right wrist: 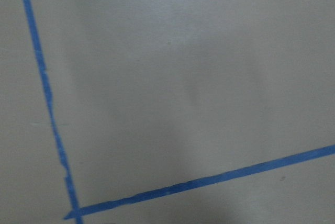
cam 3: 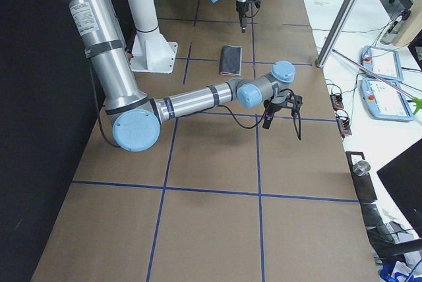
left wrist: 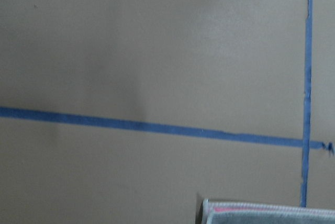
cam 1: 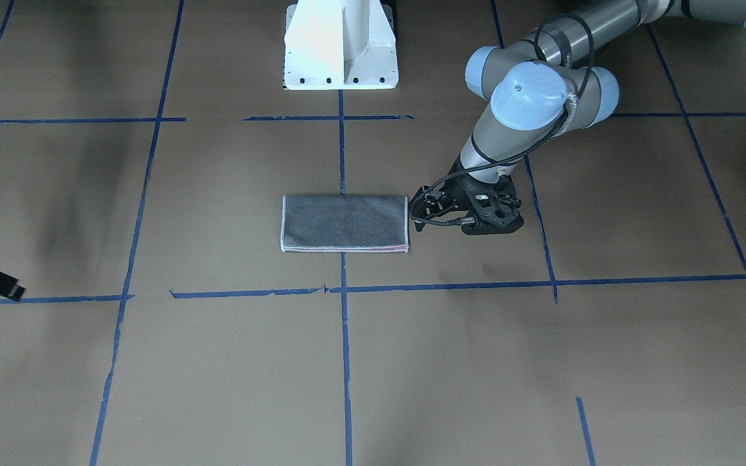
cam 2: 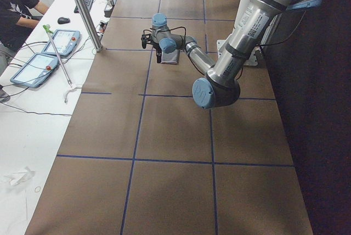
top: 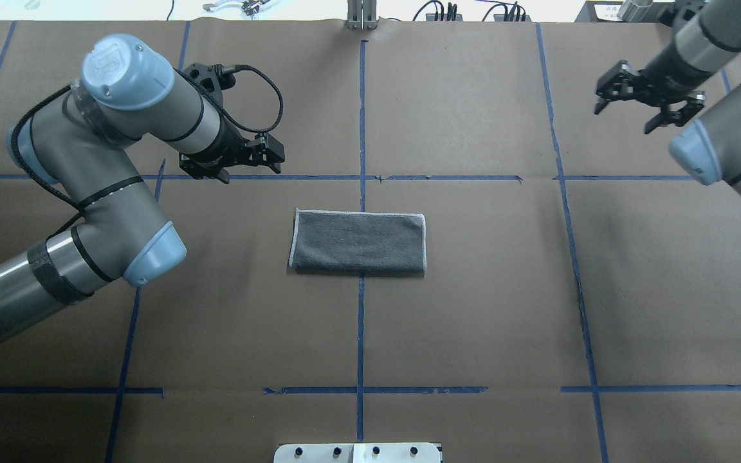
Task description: Fold towel twice with both arms
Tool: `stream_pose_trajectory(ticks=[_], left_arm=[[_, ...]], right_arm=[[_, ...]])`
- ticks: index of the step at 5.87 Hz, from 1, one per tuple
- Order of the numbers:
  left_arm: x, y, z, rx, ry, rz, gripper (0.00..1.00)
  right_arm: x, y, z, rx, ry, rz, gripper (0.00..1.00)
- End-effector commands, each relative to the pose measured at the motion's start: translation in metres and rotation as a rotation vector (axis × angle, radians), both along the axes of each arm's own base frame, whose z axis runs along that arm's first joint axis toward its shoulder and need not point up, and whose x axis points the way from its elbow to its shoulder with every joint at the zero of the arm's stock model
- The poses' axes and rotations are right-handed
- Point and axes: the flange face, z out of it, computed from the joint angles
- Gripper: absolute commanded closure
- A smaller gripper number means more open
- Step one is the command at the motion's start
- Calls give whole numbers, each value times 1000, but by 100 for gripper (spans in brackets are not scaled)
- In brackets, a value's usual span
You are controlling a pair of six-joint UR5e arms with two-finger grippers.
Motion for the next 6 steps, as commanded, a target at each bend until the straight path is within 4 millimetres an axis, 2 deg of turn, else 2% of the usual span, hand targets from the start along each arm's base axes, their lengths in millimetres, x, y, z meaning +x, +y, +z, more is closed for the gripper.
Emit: stream_pose_trajectory(ticks=[1, 2, 3, 5, 6], left_arm=[[31, 27, 7, -79, -6, 6, 0], [41, 37, 6, -97, -1, 13, 0], [47, 43, 8, -111, -1, 18, 0], [63, 55, 15, -125, -5, 37, 0], [77, 59, 24, -105, 27, 53, 0]], right_arm=[[89, 49, 80, 75, 47, -71, 0], [124, 80, 112, 114, 63, -114, 0], [154, 100, 136, 149, 78, -162, 0], [198, 118, 156, 150, 100, -214, 0], [202, 118, 155, 152, 101, -211, 0]])
